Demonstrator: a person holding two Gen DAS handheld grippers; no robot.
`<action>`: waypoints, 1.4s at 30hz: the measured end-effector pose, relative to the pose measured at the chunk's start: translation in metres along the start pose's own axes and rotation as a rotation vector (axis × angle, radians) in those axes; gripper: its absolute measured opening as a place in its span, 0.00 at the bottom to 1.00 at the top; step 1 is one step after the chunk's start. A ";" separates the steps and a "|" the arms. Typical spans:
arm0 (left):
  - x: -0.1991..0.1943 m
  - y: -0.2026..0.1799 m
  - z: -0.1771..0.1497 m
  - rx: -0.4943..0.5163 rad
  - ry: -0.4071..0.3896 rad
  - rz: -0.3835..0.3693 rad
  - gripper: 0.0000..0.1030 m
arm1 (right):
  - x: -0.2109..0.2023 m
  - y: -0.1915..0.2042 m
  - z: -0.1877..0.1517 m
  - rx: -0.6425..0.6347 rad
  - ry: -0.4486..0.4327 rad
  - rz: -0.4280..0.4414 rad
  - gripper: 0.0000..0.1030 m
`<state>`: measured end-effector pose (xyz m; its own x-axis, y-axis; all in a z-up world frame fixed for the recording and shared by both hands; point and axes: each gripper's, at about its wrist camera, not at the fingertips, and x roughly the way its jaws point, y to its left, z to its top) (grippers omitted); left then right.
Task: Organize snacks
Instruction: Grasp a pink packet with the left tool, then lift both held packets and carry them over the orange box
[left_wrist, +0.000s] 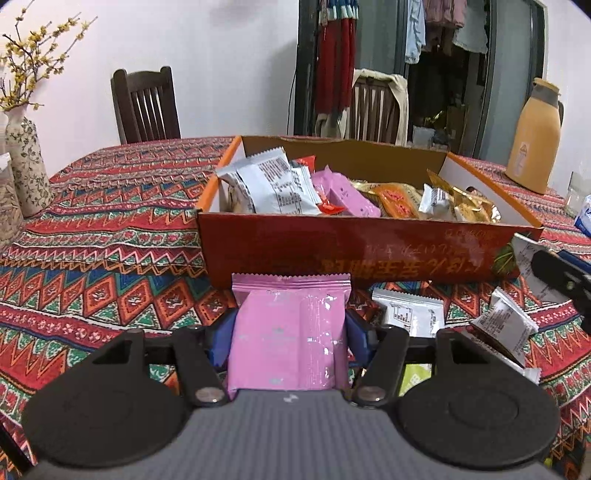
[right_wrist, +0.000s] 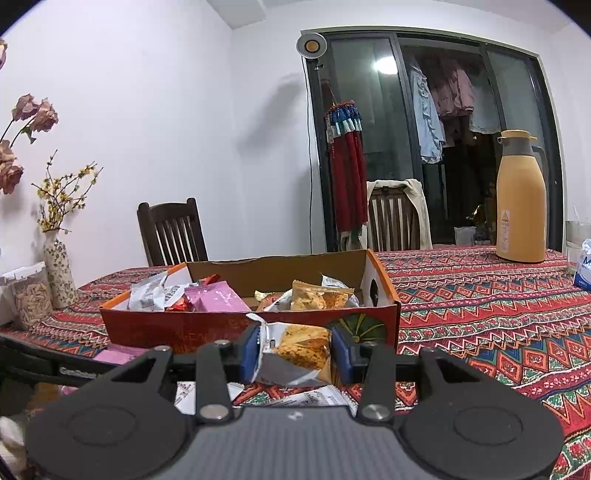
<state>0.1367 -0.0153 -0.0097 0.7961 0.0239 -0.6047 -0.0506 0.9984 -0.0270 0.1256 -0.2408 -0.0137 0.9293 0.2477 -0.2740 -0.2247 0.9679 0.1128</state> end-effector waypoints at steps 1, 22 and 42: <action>-0.003 0.000 -0.001 0.000 -0.007 -0.001 0.61 | 0.000 0.001 0.000 -0.005 0.000 0.000 0.40; -0.029 0.011 -0.012 -0.020 -0.074 -0.034 0.61 | -0.003 0.012 0.000 -0.069 -0.021 -0.032 0.40; -0.034 0.014 -0.026 -0.017 -0.185 -0.087 0.61 | -0.019 0.016 -0.002 -0.085 -0.100 -0.057 0.40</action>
<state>0.0929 -0.0033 -0.0102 0.8950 -0.0517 -0.4430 0.0145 0.9961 -0.0868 0.1040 -0.2299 -0.0089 0.9650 0.1906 -0.1803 -0.1906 0.9815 0.0171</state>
